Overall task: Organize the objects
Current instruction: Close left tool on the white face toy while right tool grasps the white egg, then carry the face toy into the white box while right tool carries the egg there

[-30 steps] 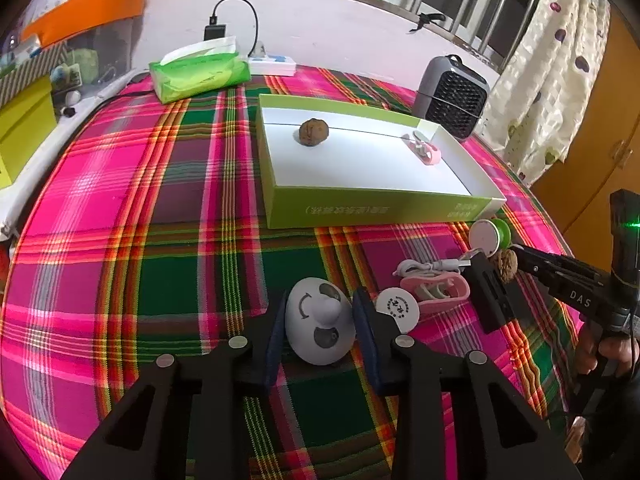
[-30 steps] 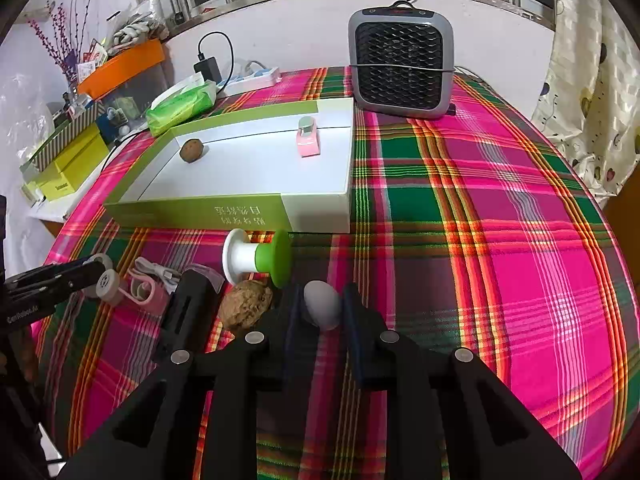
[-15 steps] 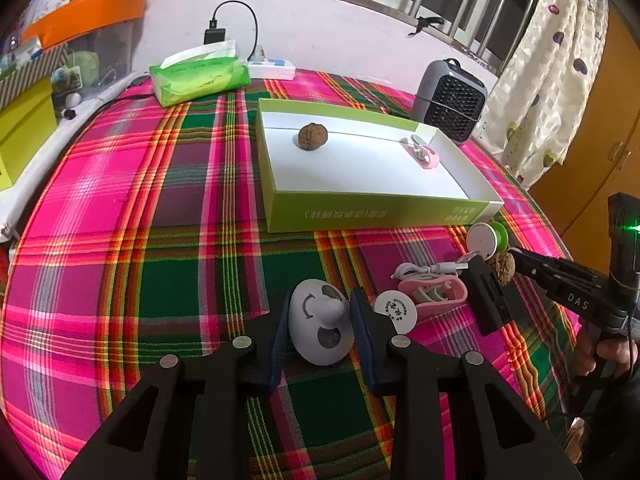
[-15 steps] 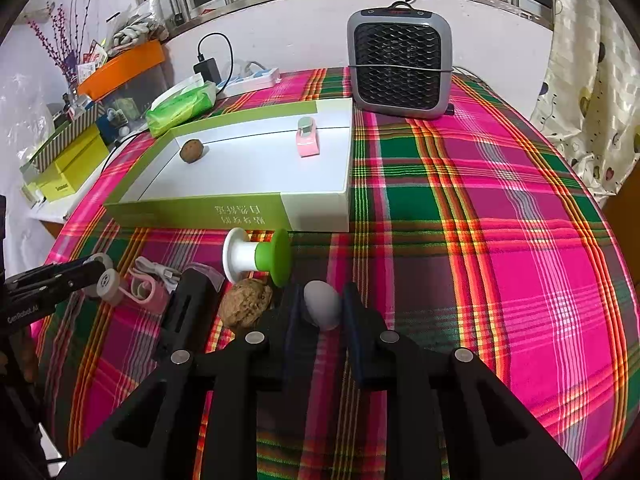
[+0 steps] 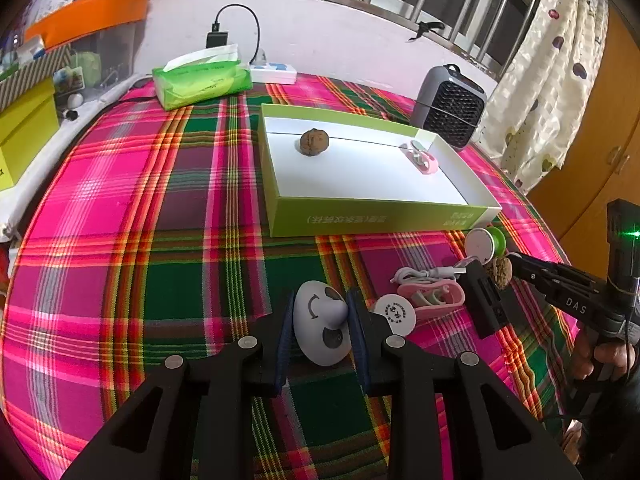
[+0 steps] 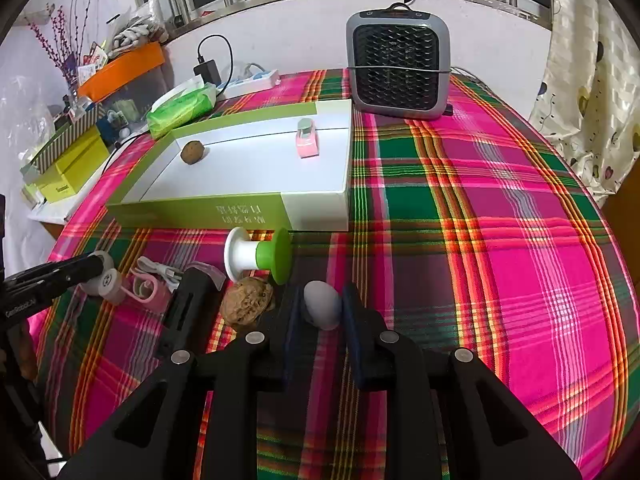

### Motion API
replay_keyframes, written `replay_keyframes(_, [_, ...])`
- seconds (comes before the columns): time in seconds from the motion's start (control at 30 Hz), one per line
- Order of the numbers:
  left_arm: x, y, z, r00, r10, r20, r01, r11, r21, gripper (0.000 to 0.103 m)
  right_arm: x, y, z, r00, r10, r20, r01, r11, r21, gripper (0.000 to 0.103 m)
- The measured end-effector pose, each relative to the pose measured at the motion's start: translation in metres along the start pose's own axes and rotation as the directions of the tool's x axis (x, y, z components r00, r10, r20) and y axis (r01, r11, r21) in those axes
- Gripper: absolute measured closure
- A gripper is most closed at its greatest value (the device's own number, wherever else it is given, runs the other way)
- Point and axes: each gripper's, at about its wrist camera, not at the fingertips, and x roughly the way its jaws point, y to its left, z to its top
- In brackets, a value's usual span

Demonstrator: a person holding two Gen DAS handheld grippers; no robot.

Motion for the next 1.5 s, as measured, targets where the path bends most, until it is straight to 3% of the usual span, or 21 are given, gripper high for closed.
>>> replay_keyframes(0.6, [-0.018,-0.005,0.019,0.998,-0.017,0.058,0.016,1.000,0.014,0.079,-0.016,-0.004,0.014,0.999,0.007,0.047,-0.007,1.000,0.001,0.081])
replay_keyframes(0.93, [-0.020,-0.012,0.046,0.995,-0.020,0.094,0.015,0.998,0.054,0.079,-0.028,0.007,0.052,0.994,0.041,0.099,-0.037,0.998,-0.043,0.081])
replay_keyframes(1.5, [0.011,-0.010,0.083,0.996,-0.026,0.085,0.021,0.998,0.060,0.079,0.011,0.033,0.116,0.985,0.165,0.052,-0.161,0.984,-0.073,0.081])
